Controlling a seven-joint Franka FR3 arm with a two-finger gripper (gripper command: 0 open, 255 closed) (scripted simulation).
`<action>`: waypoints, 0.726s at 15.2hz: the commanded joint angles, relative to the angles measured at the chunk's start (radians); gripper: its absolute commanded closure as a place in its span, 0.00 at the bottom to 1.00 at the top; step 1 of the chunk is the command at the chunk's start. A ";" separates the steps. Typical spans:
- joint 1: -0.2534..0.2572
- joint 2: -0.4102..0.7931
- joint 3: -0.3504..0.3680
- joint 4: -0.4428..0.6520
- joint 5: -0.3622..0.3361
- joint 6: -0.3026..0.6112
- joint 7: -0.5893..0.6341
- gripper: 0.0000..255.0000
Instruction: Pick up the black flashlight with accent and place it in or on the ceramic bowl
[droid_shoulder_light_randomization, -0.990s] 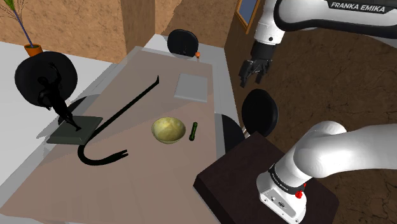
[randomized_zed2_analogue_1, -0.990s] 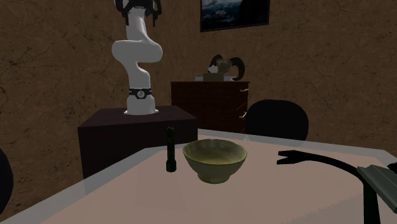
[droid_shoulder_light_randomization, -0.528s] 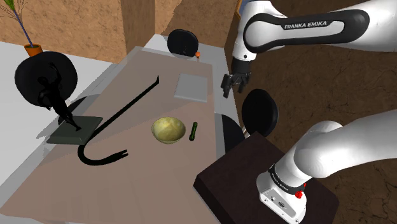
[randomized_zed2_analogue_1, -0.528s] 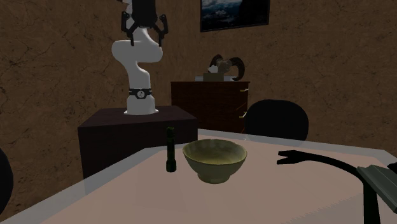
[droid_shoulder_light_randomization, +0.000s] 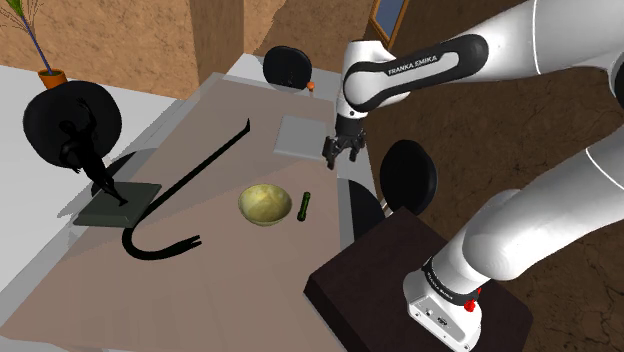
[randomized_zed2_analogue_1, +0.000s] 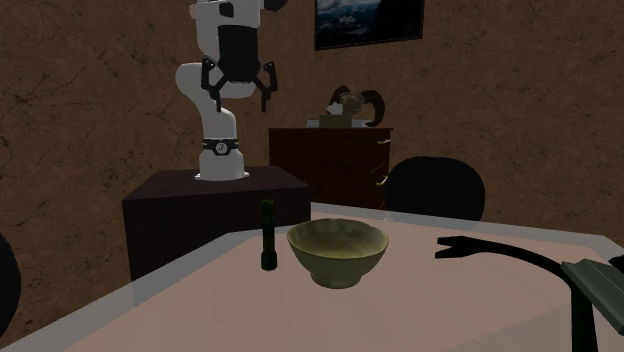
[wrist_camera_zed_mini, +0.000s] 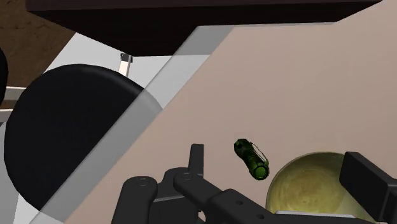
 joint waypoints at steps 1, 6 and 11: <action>0.005 0.086 0.006 0.022 0.003 0.056 0.003 0.00; 0.015 0.287 0.016 0.096 0.005 0.161 0.008 0.00; 0.026 0.490 0.023 0.200 0.003 0.238 0.014 0.00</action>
